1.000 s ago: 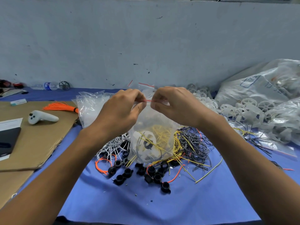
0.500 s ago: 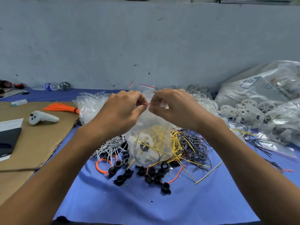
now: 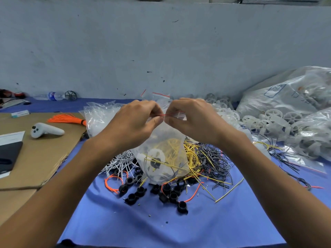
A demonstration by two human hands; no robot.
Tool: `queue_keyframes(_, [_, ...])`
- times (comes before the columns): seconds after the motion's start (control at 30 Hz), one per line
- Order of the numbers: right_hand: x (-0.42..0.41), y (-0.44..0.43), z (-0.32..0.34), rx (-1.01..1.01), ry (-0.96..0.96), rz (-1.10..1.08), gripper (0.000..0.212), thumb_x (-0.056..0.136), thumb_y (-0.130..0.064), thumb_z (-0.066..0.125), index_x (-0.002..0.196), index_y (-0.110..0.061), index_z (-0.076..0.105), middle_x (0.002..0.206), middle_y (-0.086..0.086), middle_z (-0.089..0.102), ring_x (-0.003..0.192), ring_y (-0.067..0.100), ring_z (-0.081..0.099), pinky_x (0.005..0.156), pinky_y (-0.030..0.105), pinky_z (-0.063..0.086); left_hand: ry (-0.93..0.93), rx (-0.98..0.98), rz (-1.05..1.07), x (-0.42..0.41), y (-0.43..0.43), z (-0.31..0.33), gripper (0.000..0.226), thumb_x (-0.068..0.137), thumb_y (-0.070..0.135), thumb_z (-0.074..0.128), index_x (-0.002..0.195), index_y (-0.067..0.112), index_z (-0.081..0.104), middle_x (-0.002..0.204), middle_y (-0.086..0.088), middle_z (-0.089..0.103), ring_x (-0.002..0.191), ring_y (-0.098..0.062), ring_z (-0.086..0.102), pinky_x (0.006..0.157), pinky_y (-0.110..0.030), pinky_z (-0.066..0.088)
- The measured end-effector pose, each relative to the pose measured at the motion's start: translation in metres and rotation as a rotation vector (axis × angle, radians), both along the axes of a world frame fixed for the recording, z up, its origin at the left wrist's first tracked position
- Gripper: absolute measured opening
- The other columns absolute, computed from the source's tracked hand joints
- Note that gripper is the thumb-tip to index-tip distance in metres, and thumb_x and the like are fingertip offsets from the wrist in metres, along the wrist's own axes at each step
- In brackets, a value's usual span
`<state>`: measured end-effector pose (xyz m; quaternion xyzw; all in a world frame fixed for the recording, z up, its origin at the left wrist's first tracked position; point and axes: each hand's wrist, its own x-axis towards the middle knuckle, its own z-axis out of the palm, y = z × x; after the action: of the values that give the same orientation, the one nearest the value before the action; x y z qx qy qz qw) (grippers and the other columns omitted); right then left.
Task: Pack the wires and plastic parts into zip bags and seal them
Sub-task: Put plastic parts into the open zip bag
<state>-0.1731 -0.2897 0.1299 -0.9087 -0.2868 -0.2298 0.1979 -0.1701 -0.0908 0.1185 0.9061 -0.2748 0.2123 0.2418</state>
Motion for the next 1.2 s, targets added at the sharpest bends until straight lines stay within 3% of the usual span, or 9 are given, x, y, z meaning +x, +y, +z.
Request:
queue_keyframes(0.27, [0.002, -0.006, -0.004, 0.047, -0.045, -0.011, 0.010, 0.092, -0.035, 0.064, 0.091, -0.026, 0.068, 0.081, -0.017, 0.059, 0.074, 0.004, 0.052, 0.070, 0.030, 0.045, 0.017, 0.004, -0.018, 0.002, 0.001, 0.001, 0.010, 0.096, 0.031, 0.064, 0.102, 0.023, 0.064, 0.099, 0.008, 0.065, 0.099, -0.018, 0.059, 0.091, -0.044, 0.049])
queue_keyframes(0.6, [0.002, -0.011, -0.004, 0.098, 0.000, -0.016, 0.010, 0.088, -0.040, 0.068, 0.084, -0.031, 0.066, 0.073, -0.021, 0.059, 0.069, -0.001, 0.057, 0.067, 0.033, 0.053, 0.004, -0.027, -0.029, 0.003, -0.005, -0.002, 0.007, 0.095, 0.033, 0.065, 0.097, 0.026, 0.063, 0.096, 0.009, 0.065, 0.094, -0.015, 0.057, 0.083, -0.036, 0.046])
queue_keyframes(0.77, [0.000, -0.017, -0.008, 0.179, 0.065, -0.001, 0.011, 0.086, -0.040, 0.072, 0.082, -0.030, 0.069, 0.069, -0.020, 0.062, 0.065, 0.002, 0.059, 0.060, 0.023, 0.047, 0.011, -0.060, -0.062, 0.004, -0.006, -0.007, 0.007, 0.096, 0.030, 0.066, 0.092, 0.031, 0.060, 0.088, 0.013, 0.063, 0.087, -0.013, 0.055, 0.079, -0.036, 0.047])
queue_keyframes(0.87, [-0.003, -0.022, -0.012, 0.256, 0.109, 0.042, 0.010, 0.088, -0.035, 0.073, 0.080, -0.031, 0.067, 0.074, -0.017, 0.066, 0.064, 0.004, 0.060, 0.057, 0.019, 0.048, 0.009, -0.079, -0.079, 0.003, -0.006, -0.011, 0.009, 0.096, 0.029, 0.066, 0.091, 0.032, 0.059, 0.085, 0.016, 0.061, 0.083, -0.009, 0.056, 0.073, -0.029, 0.043])
queue_keyframes(1.0, [-0.006, -0.023, -0.016, 0.374, 0.178, 0.080, 0.010, 0.089, -0.032, 0.072, 0.080, -0.033, 0.067, 0.073, -0.026, 0.063, 0.060, -0.003, 0.057, 0.051, 0.009, 0.039, 0.035, -0.134, -0.126, 0.003, -0.009, -0.009, 0.006, 0.094, 0.034, 0.067, 0.092, 0.031, 0.063, 0.085, 0.015, 0.066, 0.083, 0.000, 0.060, 0.071, -0.012, 0.041])
queue_keyframes(1.13, [-0.013, -0.023, -0.029, 0.535, 0.241, 0.163, 0.007, 0.093, -0.025, 0.068, 0.090, -0.018, 0.068, 0.077, -0.007, 0.066, 0.064, 0.004, 0.057, 0.059, 0.022, 0.045, 0.009, -0.199, -0.160, 0.000, -0.016, -0.011, 0.004, 0.095, 0.029, 0.067, 0.092, 0.027, 0.064, 0.086, 0.009, 0.068, 0.085, -0.014, 0.064, 0.077, -0.033, 0.051])
queue_keyframes(1.2, [-0.019, -0.021, -0.036, 0.591, 0.243, 0.162, 0.009, 0.097, -0.022, 0.063, 0.092, -0.014, 0.066, 0.082, 0.000, 0.066, 0.071, 0.016, 0.059, 0.063, 0.025, 0.045, -0.021, -0.229, -0.177, -0.002, -0.020, -0.010, 0.006, 0.094, 0.035, 0.067, 0.090, 0.035, 0.063, 0.086, 0.011, 0.068, 0.084, -0.012, 0.064, 0.075, -0.030, 0.051])
